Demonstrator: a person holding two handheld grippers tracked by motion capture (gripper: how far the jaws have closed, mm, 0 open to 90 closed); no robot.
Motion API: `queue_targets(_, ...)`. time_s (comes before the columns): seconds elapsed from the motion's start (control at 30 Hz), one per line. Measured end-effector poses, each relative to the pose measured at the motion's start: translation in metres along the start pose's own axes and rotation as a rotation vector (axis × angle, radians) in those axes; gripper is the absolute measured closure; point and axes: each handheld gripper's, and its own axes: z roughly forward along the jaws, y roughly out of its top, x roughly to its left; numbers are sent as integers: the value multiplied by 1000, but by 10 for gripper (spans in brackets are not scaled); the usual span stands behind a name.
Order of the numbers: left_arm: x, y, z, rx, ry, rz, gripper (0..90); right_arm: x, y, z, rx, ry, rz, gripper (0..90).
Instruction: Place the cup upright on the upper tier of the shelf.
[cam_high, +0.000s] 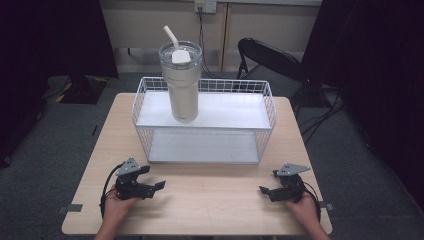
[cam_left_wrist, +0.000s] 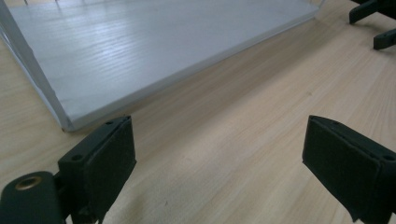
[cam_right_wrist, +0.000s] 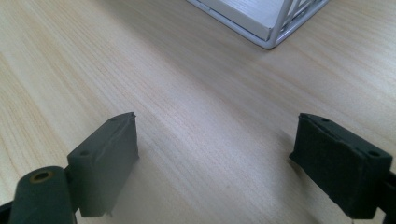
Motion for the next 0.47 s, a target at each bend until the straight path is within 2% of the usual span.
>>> queue_targets(0.17, -1, -3, 3, 34, 13, -1, 98, 0, 0, 0, 0, 0, 0, 135)
queue_targets(0.27, -2, -3, 3, 37, 20, 0, 109, 0, 0, 0, 0, 0, 0, 135)
queue_targets(0.47, -4, 1, -1, 70, 41, -4, 120, 0, 0, 0, 0, 0, 0, 135)
